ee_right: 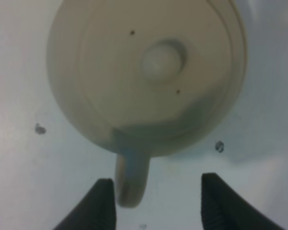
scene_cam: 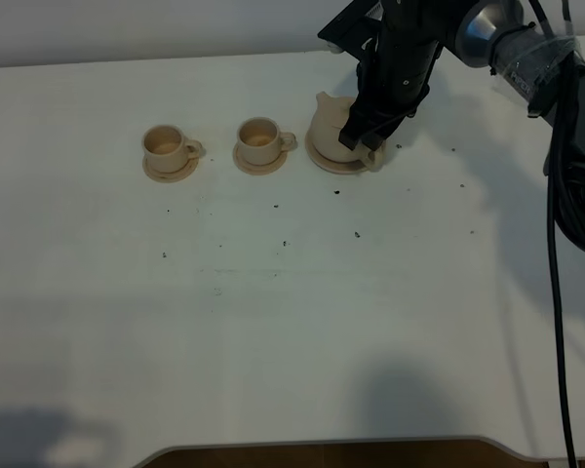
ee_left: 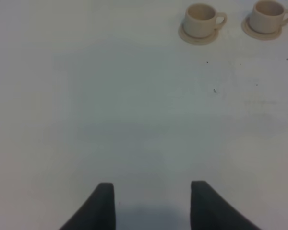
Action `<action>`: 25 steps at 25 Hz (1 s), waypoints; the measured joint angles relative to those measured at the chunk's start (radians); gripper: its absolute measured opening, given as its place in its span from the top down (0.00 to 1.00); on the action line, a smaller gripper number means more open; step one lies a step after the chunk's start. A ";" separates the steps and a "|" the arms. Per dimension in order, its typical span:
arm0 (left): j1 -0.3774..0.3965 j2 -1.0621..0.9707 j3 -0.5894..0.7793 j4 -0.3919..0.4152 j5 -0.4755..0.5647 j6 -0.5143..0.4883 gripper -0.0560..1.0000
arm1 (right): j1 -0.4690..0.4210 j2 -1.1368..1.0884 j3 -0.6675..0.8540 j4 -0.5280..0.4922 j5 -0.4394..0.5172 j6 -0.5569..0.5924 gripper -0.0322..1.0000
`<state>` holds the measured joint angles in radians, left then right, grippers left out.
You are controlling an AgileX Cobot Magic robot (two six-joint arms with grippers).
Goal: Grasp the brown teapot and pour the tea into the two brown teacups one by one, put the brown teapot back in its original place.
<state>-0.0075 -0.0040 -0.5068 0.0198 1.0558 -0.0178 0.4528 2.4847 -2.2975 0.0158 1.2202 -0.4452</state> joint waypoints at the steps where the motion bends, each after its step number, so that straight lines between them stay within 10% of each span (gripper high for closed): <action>1: 0.000 0.000 0.000 0.000 0.000 0.000 0.60 | 0.000 0.004 -0.007 0.004 0.000 0.000 0.55; 25: 0.000 0.000 0.000 0.000 0.000 0.000 0.60 | 0.000 0.036 -0.020 0.023 -0.001 -0.002 0.63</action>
<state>-0.0075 -0.0040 -0.5068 0.0198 1.0558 -0.0178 0.4528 2.5210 -2.3179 0.0385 1.2193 -0.4472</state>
